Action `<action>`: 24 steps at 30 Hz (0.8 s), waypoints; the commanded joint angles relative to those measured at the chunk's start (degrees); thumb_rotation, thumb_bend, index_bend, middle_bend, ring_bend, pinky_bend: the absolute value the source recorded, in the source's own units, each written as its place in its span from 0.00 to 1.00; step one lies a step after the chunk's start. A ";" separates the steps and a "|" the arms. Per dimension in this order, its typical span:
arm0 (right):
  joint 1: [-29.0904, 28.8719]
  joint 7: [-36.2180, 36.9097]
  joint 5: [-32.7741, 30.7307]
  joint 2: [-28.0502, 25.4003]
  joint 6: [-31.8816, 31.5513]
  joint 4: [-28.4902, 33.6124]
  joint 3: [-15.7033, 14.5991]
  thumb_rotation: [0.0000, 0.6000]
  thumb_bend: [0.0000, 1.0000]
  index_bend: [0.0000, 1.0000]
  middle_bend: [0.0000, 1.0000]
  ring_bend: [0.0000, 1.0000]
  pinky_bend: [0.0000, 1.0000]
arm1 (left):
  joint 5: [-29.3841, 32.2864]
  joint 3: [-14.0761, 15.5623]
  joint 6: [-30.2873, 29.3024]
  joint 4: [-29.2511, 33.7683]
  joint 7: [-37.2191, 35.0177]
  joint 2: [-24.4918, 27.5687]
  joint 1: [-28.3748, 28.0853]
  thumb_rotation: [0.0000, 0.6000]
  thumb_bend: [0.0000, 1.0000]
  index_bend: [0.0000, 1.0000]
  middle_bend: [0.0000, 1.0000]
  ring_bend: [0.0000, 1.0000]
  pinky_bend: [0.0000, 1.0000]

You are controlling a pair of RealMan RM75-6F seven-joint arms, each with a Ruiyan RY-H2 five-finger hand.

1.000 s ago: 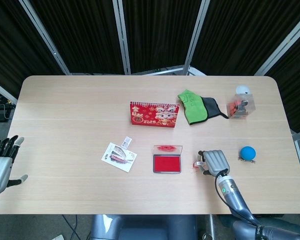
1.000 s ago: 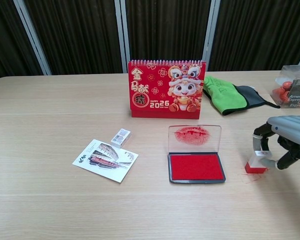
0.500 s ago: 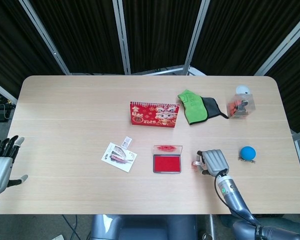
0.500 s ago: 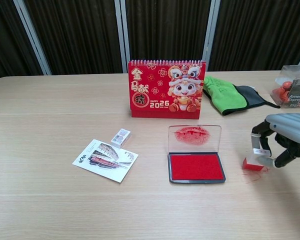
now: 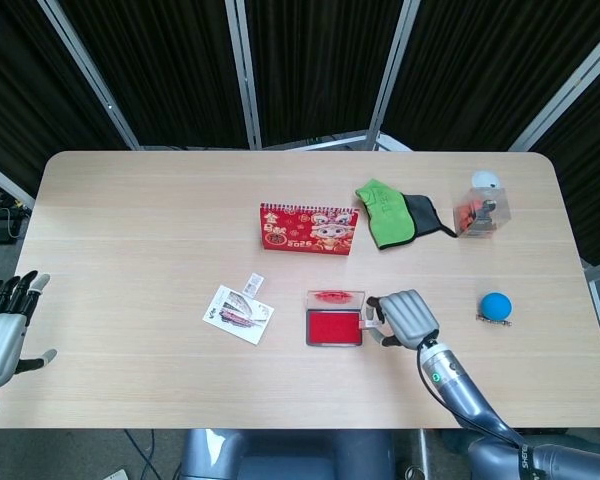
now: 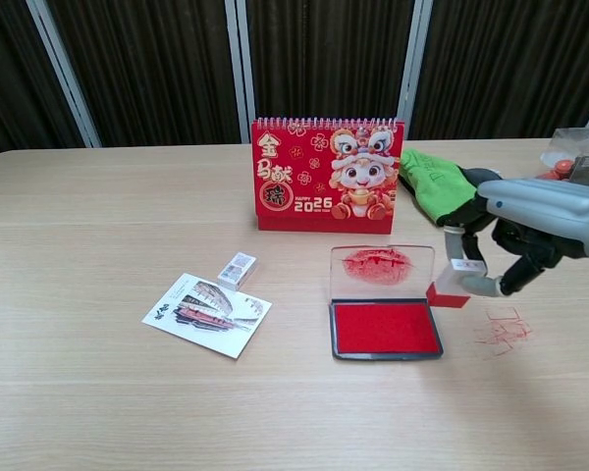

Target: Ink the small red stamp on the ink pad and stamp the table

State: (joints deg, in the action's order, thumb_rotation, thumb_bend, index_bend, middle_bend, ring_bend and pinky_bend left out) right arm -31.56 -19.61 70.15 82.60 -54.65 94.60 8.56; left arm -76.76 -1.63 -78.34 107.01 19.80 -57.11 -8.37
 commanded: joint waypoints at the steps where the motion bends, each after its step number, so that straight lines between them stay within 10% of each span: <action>1: -2.30 -2.36 -2.42 0.73 2.14 0.69 1.19 1.00 0.55 0.58 0.59 0.89 1.00 | 0.18 -0.06 0.14 -0.10 -0.15 0.02 -0.08 1.00 0.00 0.00 0.00 0.00 0.00; 24: -7.42 -5.87 -11.95 7.89 3.23 -4.29 0.16 1.00 0.60 0.58 0.60 0.89 1.00 | 1.03 -0.15 0.44 -0.57 -0.94 0.24 -0.28 1.00 0.00 0.00 0.00 0.00 0.00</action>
State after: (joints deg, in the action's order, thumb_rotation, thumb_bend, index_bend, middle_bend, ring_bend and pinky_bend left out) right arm -38.92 -25.63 58.27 90.35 -51.36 90.46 8.80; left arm -75.73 -1.79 -77.91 106.45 18.85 -56.86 -8.64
